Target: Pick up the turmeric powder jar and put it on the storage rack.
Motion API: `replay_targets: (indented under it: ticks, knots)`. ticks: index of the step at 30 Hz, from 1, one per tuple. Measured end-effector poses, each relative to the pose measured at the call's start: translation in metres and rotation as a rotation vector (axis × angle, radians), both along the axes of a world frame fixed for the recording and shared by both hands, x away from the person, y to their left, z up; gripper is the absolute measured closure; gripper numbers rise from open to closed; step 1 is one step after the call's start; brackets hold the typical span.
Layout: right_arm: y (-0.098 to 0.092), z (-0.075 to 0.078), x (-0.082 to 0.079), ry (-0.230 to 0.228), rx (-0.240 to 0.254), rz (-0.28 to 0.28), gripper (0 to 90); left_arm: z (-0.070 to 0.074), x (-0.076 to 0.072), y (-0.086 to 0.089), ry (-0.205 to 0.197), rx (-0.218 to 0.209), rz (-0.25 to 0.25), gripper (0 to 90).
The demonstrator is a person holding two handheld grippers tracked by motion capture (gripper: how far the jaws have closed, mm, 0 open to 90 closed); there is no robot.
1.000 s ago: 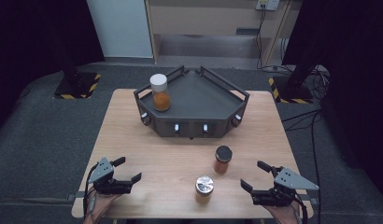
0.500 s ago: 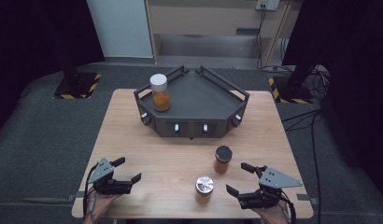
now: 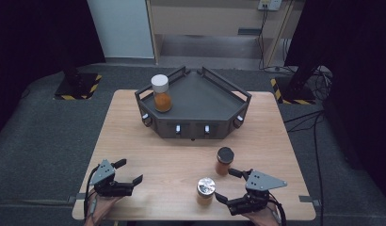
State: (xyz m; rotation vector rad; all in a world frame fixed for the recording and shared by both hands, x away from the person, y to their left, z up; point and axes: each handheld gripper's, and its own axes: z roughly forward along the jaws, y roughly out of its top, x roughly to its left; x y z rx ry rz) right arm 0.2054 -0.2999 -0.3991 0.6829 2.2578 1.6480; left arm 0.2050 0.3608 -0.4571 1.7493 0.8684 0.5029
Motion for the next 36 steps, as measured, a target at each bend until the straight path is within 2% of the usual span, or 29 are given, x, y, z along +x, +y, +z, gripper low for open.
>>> replay_targets:
  ticks: [9,19,31,36]
  knots:
    - [0.016,-0.005,0.009,0.012,-0.024,0.038,9.7,0.0,0.001,-0.001,0.0,0.002,-0.005,5.2]
    - [0.028,-0.015,0.025,0.053,-0.019,0.059,10.1,0.0,0.001,-0.001,0.001,0.004,-0.005,5.2]
    - [0.036,-0.029,0.029,0.085,-0.03,0.06,14.6,0.001,0.001,-0.002,0.001,0.009,-0.007,5.2]
    - [0.042,-0.033,0.029,0.089,-0.046,0.064,19.1,0.001,0.001,-0.002,0.002,0.01,-0.009,5.2]
